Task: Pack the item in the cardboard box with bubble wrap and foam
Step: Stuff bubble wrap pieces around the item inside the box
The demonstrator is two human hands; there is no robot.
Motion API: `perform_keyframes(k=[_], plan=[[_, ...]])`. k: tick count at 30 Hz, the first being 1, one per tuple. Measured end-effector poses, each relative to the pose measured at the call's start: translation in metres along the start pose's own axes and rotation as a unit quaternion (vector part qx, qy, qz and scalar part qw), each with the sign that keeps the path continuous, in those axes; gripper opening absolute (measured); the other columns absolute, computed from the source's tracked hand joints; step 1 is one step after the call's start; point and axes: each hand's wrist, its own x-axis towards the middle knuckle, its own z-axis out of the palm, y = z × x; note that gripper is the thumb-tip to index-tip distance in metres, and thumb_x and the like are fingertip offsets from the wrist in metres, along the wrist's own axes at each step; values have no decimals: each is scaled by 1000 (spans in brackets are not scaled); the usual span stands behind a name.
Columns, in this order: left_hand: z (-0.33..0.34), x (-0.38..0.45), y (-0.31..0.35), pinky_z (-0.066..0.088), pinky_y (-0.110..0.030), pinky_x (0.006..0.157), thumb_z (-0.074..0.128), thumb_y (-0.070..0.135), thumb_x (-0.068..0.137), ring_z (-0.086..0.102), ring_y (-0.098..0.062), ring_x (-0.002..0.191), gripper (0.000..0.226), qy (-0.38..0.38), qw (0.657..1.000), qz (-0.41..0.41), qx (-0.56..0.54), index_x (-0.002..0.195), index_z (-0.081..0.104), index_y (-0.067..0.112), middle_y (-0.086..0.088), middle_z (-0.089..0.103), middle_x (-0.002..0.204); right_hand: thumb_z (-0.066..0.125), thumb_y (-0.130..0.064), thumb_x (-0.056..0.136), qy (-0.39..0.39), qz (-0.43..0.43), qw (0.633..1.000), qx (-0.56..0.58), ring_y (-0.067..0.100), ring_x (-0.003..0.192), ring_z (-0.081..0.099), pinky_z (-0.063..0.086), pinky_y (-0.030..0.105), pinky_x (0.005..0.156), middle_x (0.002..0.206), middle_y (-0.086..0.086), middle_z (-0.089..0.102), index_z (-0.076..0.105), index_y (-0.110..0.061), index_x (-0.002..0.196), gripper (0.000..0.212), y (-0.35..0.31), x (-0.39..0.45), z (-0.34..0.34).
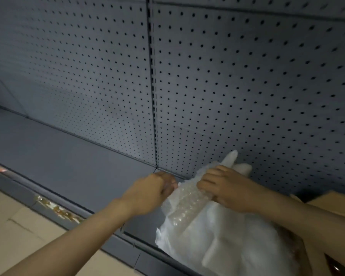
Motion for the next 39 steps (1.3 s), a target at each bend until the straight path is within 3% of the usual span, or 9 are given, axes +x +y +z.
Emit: perform_keyframes(k=[4, 10, 12, 20, 24, 27, 30, 33, 39], plan=[[-26, 12, 28, 45, -26, 95, 40, 52, 96, 58, -10, 109, 36, -17, 992, -26, -122, 118, 58, 30, 11, 60, 118, 53, -21, 79, 72, -3, 996, -52, 10, 93, 54, 42, 25, 91, 99, -11, 64, 53, -23, 112, 33, -13, -37, -41], [-29, 21, 83, 47, -28, 101, 52, 56, 90, 62, -1, 106, 34, -197, 944, -15, -262, 110, 65, 31, 8, 69, 112, 62, -11, 87, 130, -6, 985, -113, 16, 90, 59, 42, 27, 89, 101, -4, 64, 56, -20, 108, 23, -51, -94, -67], [-20, 26, 101, 46, -43, 104, 62, 54, 82, 65, -14, 106, 40, -190, 944, -6, -270, 106, 68, 24, -1, 71, 111, 57, -9, 91, 119, 10, 984, -134, 16, 90, 59, 45, 27, 87, 102, -5, 64, 55, -20, 109, 22, -64, -111, -70], [3, 25, 190, 50, -19, 86, 49, 27, 98, 62, -4, 88, 19, -159, 956, 196, -151, 100, 68, 26, 12, 67, 96, 66, -19, 73, 7, 161, 974, -160, 18, 101, 61, 54, 31, 79, 120, -3, 59, 50, -20, 117, 47, -90, -173, -67], [5, 13, 225, 51, -37, 87, 35, 33, 103, 62, -17, 86, 38, -184, 940, 261, -121, 100, 63, 8, -7, 67, 99, 63, -22, 78, 80, 255, 958, -105, 13, 104, 45, 40, 19, 91, 119, -5, 50, 58, -28, 104, 27, -109, -197, -82], [7, 6, 247, 45, -23, 93, 39, 40, 100, 55, 1, 100, 29, -234, 923, 290, -98, 120, 56, 28, 15, 56, 114, 60, -27, 82, 110, 306, 942, -82, 19, 105, 46, 45, 24, 89, 118, 0, 50, 56, -27, 106, 24, -115, -221, -88], [12, 1, 270, 38, -14, 97, 57, 47, 89, 42, 10, 116, 55, -268, 908, 320, -38, 138, 33, 44, 29, 35, 135, 61, -28, 75, 92, 337, 931, -105, 26, 118, 44, 46, 39, 96, 126, 7, 49, 51, -23, 104, 32, -111, -247, -82], [27, -2, 297, 36, 4, 78, 73, 44, 78, 35, 29, 96, 76, -230, 907, 351, 10, 138, 27, 48, 54, 21, 113, 70, -37, 70, 96, 337, 930, -110, 28, 127, 44, 37, 43, 109, 127, 8, 54, 55, -19, 103, 41, -103, -271, -77], [64, 9, 355, 51, -24, 89, 73, 34, 79, 55, -2, 100, 56, -156, 931, 330, 26, 128, 48, 33, 15, 55, 120, 62, -46, 80, 91, 369, 925, -13, 9, 102, 58, 37, 37, 108, 103, -8, 64, 43, -29, 104, 35, -78, -341, -79]])
